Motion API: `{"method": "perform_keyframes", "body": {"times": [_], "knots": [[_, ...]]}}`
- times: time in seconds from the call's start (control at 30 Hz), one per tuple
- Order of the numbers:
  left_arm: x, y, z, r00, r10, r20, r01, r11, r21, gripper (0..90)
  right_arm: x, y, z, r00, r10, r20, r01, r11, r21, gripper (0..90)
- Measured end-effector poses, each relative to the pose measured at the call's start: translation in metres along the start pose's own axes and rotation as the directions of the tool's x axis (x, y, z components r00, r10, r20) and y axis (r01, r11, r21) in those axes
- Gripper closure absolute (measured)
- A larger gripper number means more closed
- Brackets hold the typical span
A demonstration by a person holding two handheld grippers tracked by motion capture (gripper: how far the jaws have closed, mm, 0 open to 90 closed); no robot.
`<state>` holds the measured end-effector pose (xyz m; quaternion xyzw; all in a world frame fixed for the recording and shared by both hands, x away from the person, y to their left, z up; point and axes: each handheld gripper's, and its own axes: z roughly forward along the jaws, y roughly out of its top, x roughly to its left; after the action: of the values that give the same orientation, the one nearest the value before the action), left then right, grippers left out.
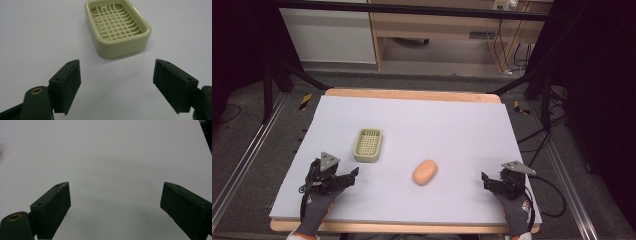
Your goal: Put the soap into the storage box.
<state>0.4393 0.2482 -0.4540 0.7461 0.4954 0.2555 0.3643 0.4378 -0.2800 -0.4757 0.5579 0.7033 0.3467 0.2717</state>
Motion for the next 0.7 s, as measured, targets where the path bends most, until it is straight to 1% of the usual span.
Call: {"method": "perform_keyframes", "body": {"times": [0.2,0.27,0.4,0.6,0.7], "knots": [[-0.006,0.001,0.001,0.9999,0.011,0.012,-0.011,0.9999,0.002,20.7,0.000,0.000,0.000,1.0000,0.000,0.002,0.000,1.000,0.001,9.4],[-0.009,0.002,0.001,0.9997,0.021,0.014,-0.021,0.9998,0.004,20.6,0.001,0.000,0.000,1.0000,0.002,0.001,-0.002,1.000,0.001,9.4],[-0.012,0.003,0.001,0.9995,0.024,0.021,-0.024,0.9997,0.005,20.4,0.000,0.000,0.000,1.0000,-0.004,0.001,0.004,1.000,-0.001,9.4],[-0.019,0.006,0.002,0.9985,0.046,0.029,-0.046,0.9989,0.004,20.0,0.001,0.000,0.000,1.0000,-0.003,0.003,0.003,1.000,0.000,9.4],[-0.021,0.007,0.002,0.9984,0.045,0.034,-0.045,0.9990,0.005,19.8,0.001,0.000,0.000,1.0000,-0.006,0.003,0.006,1.000,-0.001,9.4]]}}
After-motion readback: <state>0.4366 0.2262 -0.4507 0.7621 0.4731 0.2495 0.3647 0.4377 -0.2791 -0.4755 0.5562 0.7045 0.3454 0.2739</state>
